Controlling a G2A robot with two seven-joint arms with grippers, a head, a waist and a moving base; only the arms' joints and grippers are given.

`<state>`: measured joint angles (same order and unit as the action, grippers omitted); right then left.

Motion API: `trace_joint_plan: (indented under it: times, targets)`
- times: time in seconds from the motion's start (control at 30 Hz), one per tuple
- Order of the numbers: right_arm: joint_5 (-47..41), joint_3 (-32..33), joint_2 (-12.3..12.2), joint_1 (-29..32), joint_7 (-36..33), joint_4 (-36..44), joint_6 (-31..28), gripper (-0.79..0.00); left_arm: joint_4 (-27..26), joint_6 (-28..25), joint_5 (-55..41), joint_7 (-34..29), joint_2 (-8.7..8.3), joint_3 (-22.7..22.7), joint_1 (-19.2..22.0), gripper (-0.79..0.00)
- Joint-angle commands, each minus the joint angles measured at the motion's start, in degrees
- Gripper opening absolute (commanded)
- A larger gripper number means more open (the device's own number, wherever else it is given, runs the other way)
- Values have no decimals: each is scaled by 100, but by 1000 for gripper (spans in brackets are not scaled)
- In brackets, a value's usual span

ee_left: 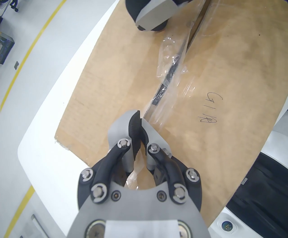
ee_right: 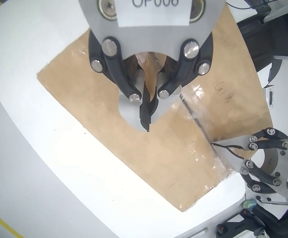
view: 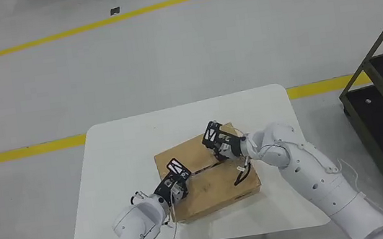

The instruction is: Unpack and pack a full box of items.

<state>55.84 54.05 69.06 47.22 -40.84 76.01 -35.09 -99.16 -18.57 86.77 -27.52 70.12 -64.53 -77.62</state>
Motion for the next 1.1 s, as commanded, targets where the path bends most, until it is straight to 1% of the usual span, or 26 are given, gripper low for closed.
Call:
trace_joint_plan:
  times: [0.0, 0.03, 0.07, 0.1, 0.27, 0.43, 0.5, 0.6, 0.73, 0.87, 1.07]
  targets:
    - [-49, 169, -61, 139, -109, 164, -26, -785, 4, 5, -9, -12, -1, -10, -1, -283]
    - [-93, 255, -93, 222, -168, 268, -59, -785, 4, 9, -14, -20, -1, -14, -1, -179]
    - [-132, 340, -126, 305, -244, 370, -97, -785, 7, 15, -30, -26, -1, -18, -4, -15]
    - [-164, 422, -158, 387, -312, 473, -124, -785, 6, 17, -36, -32, -1, -19, -3, 0]
    - [-350, 784, -304, 829, -645, 969, -249, -785, 8, 29, -68, -47, 1, -19, -6, 0]
    - [-302, 1123, -420, 1185, -701, 1403, -200, -785, -6, 47, -114, -54, 1, -35, -9, 0]
    - [4, 1259, -454, 1333, -328, 1602, -137, -785, -32, 44, -155, -66, -1, -58, -23, 0]
    - [339, 1352, -487, 1461, -112, 1712, -7, -785, -58, 20, -184, -79, -9, -97, -44, 0]
    - [393, 1408, -504, 1565, 226, 1871, 24, -785, -98, 31, -228, -88, -15, -142, -56, 0]
    - [436, 1498, -527, 1635, 354, 1995, 87, -785, -245, -38, -305, -126, -32, -223, -119, 0]
    - [366, 1784, -578, 1742, 505, 2063, 181, -785, -577, -204, -517, -195, -96, -570, -354, 0]
